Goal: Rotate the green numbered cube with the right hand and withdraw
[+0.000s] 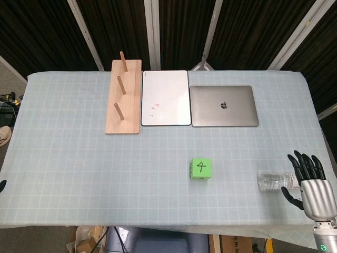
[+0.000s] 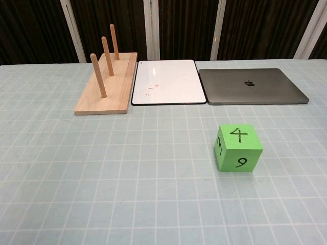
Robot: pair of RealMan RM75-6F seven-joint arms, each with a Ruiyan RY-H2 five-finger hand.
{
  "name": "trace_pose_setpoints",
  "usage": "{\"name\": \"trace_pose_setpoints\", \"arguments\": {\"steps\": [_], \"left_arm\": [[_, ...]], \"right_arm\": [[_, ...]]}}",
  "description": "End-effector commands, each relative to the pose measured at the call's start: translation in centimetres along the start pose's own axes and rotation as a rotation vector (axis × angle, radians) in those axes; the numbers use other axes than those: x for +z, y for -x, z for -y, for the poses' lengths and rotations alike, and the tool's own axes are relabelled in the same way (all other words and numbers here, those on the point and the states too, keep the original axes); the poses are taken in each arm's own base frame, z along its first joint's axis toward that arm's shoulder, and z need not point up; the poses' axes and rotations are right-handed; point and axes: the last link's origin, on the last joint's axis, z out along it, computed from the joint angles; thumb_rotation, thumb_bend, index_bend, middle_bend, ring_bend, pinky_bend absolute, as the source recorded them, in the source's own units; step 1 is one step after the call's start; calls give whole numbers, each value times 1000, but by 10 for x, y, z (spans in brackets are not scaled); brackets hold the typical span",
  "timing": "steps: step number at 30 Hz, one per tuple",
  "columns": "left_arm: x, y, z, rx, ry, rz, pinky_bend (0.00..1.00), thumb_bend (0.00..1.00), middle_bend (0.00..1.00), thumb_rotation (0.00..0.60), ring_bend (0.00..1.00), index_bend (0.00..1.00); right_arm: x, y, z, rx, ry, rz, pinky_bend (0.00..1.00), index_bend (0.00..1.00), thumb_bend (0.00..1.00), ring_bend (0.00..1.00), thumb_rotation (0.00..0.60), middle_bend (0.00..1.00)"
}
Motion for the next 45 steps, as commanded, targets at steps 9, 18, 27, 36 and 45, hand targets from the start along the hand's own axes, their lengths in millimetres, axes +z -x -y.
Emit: {"name": "trace_pose_setpoints", "arguments": {"steps": [9,18,27,36,45], "left_arm": [[-3,2,-4,10,14,4,0,307,0,600,0,112],[1,4,-3,12,2,9,0,307,0,600,0,112],[-2,3,-2,7,0,14,0,307,0,600,0,112],[1,2,-1,-7,-12,-11,0,307,0,600,0,112],[0,2,-3,-5,-8,-12,0,307,0,600,0,112]], "right_arm": [[-3,-2,-2,0,27,4,11,93,284,74,600,70],[-5,-2,-2,21,24,45,11,93,285,76,600,70],[-3,1,7,42,-13,86,341,109,306,379,600,312],[39,7,33,-32,-100,296,761,235,737,861,600,820],[75,14,73,-201,-171,529,763,216,805,872,600,836]]}}
